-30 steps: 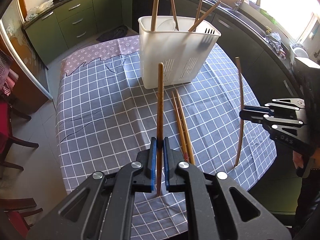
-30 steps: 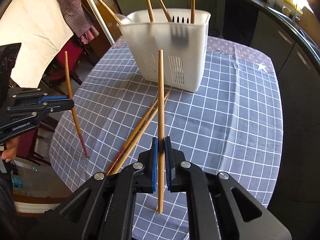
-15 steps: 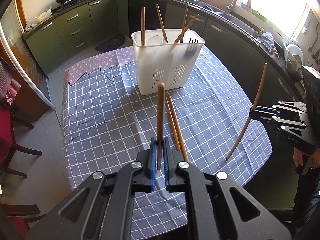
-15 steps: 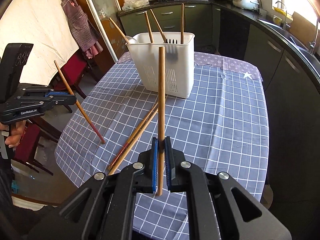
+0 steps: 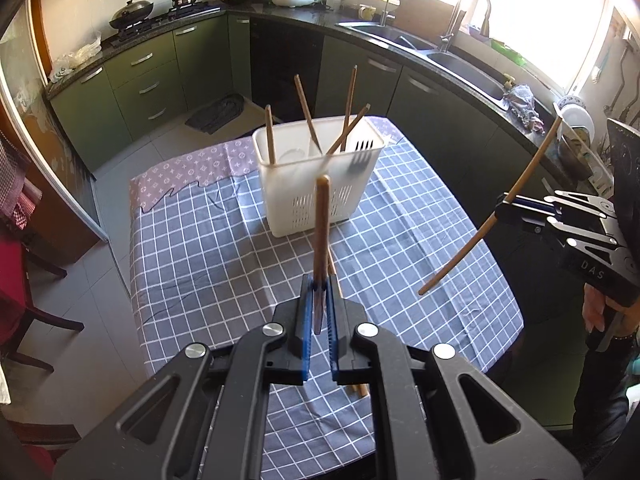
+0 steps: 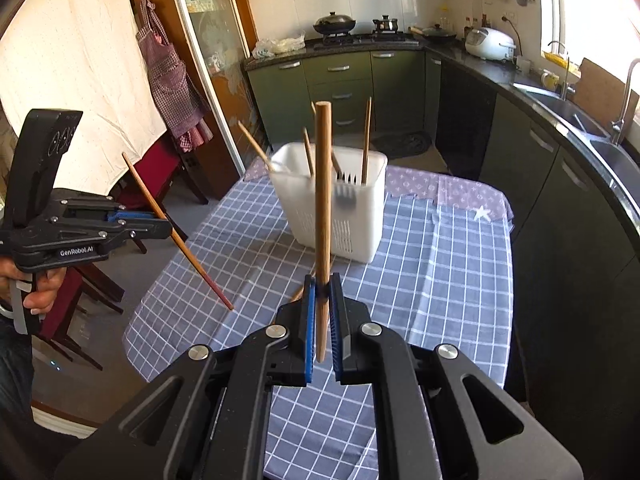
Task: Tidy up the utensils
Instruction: 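Carry both chopsticks over the white caddy and open both grippers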
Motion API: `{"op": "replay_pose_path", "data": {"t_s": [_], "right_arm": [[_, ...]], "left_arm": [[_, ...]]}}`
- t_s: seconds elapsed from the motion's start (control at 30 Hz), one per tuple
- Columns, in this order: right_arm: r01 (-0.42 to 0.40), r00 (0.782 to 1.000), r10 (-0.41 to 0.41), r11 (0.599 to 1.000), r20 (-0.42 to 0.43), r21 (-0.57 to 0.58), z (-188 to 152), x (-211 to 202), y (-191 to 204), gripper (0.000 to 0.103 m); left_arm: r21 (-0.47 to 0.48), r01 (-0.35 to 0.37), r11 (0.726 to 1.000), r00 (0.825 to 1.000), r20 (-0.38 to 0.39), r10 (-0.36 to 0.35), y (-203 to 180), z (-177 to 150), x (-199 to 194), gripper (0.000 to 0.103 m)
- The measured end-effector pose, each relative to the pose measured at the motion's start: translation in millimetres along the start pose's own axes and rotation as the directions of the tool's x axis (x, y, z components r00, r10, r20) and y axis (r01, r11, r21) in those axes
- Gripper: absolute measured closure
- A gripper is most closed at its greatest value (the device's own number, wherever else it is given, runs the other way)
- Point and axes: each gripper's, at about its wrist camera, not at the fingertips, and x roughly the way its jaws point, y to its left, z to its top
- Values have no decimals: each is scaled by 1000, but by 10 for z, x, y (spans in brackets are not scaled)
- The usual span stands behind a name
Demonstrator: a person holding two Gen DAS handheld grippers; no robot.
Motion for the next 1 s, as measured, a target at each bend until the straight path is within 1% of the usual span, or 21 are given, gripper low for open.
{"op": "replay_pose_path", "data": {"t_s": [0.07,0.13,0.27,0.37,0.47,0.57,0.63,0.83,1.0], "right_arm": [[5,999,-5,1000,45,1,202,-156,-1,95],[14,996,-14,1000,89,1,402,-294,3,95],[19,984,-23,1000,177,24,777,-492,-36,95],[15,974,-23,999,226,38,1000,-529,-64,95],[23,965,-35,999,258,49,1180,-474,-100,95],[69,960,-81,996,269,54,1326,-317,-129,95],[94,959,-106,994,263,59,1390,-160,-163,95],[89,977,-101,993,186,75,1402,436,-292,95],[96,989,-101,994,111,47,1294,833,-298,95]], "left_arm": [[-10,11,1000,999,39,-10,-20,159,-143,96],[-9,7,1000,995,97,-6,-51,346,-301,96],[-22,18,1000,978,210,-13,-90,708,-551,96],[-30,-5,1000,960,280,13,-119,933,-629,96],[-43,-53,998,944,323,64,-125,1115,-582,96],[-58,-85,995,944,316,99,-109,1235,-410,96],[-65,-97,993,951,288,112,-83,1291,-231,96],[-67,-119,991,974,188,130,-21,1332,299,96],[-44,-134,990,983,121,139,-6,1272,567,96]]}}
